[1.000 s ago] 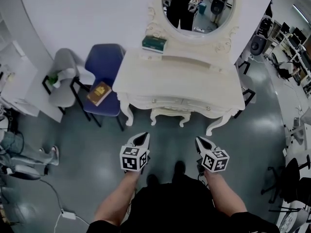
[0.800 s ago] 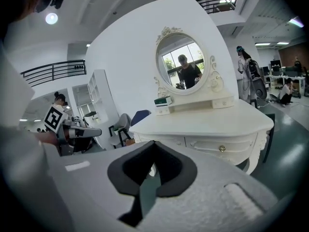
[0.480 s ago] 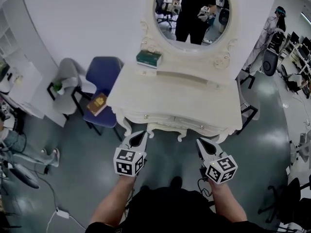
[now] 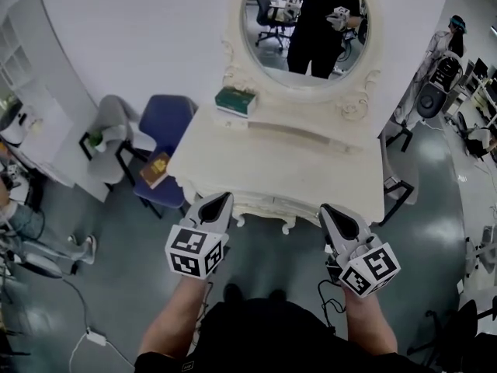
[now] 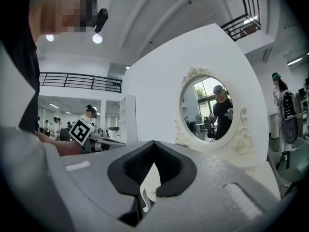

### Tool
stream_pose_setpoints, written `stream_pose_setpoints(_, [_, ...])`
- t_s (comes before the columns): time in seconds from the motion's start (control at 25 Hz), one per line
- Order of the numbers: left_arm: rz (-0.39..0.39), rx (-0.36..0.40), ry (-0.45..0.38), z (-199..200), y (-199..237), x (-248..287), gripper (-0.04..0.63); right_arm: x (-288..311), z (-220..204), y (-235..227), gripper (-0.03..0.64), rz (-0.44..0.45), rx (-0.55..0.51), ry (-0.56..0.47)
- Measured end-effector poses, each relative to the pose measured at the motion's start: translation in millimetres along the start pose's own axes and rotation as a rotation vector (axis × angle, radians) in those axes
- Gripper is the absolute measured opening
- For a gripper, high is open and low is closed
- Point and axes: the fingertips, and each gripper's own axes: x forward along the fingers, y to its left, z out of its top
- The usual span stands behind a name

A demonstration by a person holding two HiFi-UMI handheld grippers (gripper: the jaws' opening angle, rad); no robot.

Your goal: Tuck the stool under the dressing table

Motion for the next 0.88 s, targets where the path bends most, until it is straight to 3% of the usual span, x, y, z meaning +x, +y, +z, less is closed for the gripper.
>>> stream_pose_setpoints(0.16, [0.015,0.031,-0.042,29.2,13.5,10.6,0.018,8.7,27.6,-5.8,0.002,-0.015,-0.015,-0.097])
stream_pose_setpoints(0.32, [0.009,0.054,-0.079,51.3,16.5,15.9,0.018,16.9,25.5,-14.3,0.002,-0.044,0.000,-0.096])
stream_pose_setpoints(0.88, [0.000,0.075,-0.029,21.3,36.2,17.2,0.018,20.7,-9.6,-39.9,0.002,-0.116,0.046,-0.044])
